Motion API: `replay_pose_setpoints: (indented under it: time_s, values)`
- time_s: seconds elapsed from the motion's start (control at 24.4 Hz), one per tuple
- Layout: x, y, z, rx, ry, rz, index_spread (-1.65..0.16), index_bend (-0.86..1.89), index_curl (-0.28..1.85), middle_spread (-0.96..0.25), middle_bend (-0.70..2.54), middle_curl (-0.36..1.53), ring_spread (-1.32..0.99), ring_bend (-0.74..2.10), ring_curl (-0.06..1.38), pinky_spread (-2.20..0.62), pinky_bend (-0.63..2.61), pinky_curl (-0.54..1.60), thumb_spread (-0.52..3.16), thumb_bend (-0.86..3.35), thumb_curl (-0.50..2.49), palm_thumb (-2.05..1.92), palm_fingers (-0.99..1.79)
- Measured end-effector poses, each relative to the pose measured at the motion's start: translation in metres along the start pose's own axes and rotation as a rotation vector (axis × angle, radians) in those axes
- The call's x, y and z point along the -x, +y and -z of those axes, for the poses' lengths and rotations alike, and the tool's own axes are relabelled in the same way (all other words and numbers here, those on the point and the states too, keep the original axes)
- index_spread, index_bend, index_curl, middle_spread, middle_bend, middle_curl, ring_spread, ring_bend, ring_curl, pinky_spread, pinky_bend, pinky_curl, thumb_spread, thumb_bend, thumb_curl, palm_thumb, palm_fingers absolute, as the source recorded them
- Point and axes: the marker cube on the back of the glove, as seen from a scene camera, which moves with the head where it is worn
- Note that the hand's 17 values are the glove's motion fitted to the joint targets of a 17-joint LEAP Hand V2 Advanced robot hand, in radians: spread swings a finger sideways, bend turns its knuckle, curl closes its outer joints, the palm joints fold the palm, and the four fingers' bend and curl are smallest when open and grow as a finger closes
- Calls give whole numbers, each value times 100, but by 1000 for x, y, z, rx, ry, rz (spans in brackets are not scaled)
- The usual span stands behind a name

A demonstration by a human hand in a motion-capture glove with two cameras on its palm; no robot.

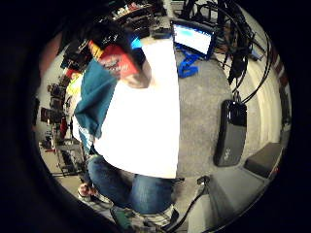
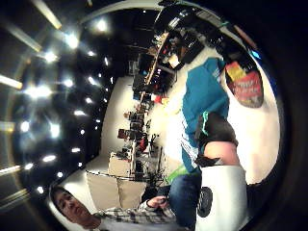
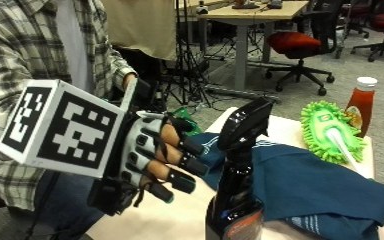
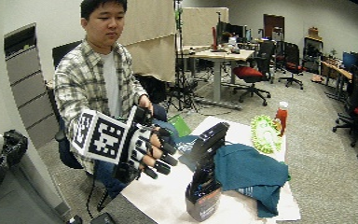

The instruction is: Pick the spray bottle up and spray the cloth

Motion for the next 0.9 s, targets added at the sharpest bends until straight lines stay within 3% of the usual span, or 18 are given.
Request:
replay_pose_setpoints:
  time_s: [0.41, 0.9]
  values:
    - [-24, -69, -5, 74, -367, 50, -23, 15, 29, 2, 27, 33, 1, 38, 29, 17, 19, 26, 107, 20, 45, 80, 39]
    - [-11, -101, -26, 190, -583, 127, -27, 14, 29, -6, 26, 35, -9, 47, 32, 9, 26, 30, 97, 13, 50, 90, 81]
